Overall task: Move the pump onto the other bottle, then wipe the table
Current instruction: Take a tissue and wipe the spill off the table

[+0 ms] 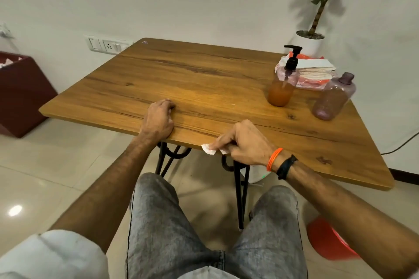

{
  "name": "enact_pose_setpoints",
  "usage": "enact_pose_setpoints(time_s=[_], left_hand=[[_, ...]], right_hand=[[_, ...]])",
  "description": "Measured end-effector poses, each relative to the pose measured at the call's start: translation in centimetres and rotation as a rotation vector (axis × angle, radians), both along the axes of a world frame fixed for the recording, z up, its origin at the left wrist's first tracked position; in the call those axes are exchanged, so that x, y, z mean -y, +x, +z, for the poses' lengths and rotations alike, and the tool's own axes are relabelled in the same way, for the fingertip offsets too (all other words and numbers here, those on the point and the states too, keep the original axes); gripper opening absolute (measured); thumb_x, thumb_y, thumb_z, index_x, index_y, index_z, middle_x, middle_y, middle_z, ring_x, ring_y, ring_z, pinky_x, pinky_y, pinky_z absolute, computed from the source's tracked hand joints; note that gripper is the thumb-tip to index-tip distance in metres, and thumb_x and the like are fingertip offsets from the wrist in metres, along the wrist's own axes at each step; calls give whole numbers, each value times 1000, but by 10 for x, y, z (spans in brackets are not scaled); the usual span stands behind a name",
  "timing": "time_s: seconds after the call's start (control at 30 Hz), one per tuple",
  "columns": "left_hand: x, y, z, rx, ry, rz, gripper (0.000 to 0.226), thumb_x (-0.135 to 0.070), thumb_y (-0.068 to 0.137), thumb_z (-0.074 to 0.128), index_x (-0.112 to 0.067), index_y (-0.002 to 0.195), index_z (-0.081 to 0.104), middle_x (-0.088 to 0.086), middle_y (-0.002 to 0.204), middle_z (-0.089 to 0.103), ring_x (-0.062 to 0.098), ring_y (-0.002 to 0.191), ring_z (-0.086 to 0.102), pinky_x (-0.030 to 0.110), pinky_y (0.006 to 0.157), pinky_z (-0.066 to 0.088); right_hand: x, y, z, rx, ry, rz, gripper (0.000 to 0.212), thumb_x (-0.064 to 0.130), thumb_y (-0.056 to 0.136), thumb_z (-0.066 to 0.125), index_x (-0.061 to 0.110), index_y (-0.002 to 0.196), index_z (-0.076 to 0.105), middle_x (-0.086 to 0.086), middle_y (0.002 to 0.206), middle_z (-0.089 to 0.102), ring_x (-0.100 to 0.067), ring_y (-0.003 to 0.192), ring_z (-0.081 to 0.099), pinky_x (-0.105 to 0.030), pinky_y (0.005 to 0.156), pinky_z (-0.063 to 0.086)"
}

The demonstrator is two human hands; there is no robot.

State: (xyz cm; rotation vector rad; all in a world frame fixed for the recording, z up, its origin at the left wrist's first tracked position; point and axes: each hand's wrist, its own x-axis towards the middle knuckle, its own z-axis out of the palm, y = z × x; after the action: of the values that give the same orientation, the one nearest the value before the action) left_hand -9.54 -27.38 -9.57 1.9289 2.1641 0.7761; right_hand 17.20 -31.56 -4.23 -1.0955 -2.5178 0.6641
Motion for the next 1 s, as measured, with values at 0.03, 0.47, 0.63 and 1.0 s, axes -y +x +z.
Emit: enact_pose_setpoints(time_s=[0.03,0.47,0.63,1.0], left_hand=[[0,1,0,2,-5,0,36,-17,101,42,-10,133,57,9,144,52,27,135,42,43,117,30],[3,1,0,-17,-1,9,36,-17,101,43,-11,133,58,9,144,52,26,135,42,43,117,30],[3,2,1,-20,4,20,36,-17,101,42,-11,133,58,8,145,51,26,134,42,41,117,30],[0,0,-1,-16,10,12,36,-17,101,42,-12,133,58,6,145,51,25,135,42,39,117,29]], right_hand=[[-6,1,4,-72,-69,-49,34,0,83,65,26,100,76,10,103,74,-5,98,68,-27,83,58],[-75,-49,-20,114,182,-279,37,4,88,63,24,119,68,-1,116,71,-19,104,65,-27,96,50],[-19,-39,-19,40,150,-8,37,1,86,65,23,115,71,6,118,69,-10,115,62,-20,104,44],[-104,-32,-7,-176,118,-426,27,5,85,68,24,102,76,5,102,75,-3,94,65,-5,81,45]])
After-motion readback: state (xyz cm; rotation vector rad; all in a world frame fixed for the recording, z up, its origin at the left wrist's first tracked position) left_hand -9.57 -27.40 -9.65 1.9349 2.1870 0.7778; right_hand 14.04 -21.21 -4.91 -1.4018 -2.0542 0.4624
